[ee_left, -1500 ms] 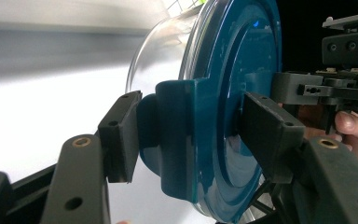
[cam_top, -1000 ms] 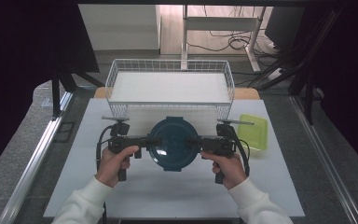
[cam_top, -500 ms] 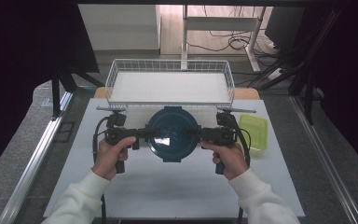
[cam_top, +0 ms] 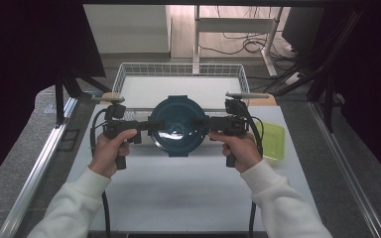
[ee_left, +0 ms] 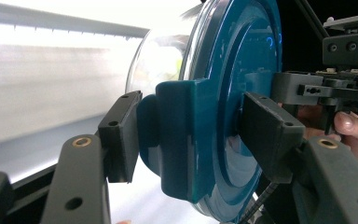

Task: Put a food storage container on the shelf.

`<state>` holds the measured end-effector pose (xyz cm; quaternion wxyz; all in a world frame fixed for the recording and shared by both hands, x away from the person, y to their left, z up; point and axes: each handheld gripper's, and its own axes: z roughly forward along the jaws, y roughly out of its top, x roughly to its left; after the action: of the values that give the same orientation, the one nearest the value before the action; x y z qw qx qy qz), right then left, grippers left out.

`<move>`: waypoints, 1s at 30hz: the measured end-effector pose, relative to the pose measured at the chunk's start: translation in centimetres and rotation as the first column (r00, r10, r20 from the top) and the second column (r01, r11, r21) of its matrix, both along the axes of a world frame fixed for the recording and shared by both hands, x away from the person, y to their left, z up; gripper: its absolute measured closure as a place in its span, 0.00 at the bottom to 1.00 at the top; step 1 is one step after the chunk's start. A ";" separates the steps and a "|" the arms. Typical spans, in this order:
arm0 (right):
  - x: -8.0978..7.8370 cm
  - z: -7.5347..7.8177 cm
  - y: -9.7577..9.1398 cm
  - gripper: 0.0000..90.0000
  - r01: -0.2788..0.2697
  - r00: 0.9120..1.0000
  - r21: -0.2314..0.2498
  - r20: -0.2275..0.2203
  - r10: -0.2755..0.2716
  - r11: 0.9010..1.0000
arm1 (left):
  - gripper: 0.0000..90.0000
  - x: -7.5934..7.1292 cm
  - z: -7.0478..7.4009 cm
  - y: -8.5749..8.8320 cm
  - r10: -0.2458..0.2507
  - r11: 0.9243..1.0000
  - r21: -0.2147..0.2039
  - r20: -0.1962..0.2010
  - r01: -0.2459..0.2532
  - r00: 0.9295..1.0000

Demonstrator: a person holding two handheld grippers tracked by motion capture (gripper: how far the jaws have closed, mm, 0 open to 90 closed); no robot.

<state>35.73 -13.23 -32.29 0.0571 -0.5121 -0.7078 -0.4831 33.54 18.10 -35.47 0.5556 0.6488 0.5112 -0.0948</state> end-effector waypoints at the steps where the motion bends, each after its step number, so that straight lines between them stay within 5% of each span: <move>1: 0.0 0.0 0.0 0.41 0.000 1.000 0.000 0.000 0.000 1.000 | 0.45 0.0 0.0 0.0 0.000 1.000 0.000 0.000 0.000 1.000; 11: 1.6 1.7 0.7 0.41 -0.009 1.000 -0.003 0.022 0.009 1.000 | 0.45 1.4 1.5 0.6 0.005 1.000 -0.002 0.013 -0.005 1.000; 30: 6.6 5.0 0.6 0.41 0.012 0.999 -0.006 0.039 -0.011 1.000 | 0.45 7.3 4.7 0.6 -0.018 1.000 -0.008 0.000 0.018 1.000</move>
<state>42.33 -12.65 -27.26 0.0389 -0.5068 -0.7073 -0.4913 40.86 18.70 -30.74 0.5574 0.6512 0.5049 -0.1020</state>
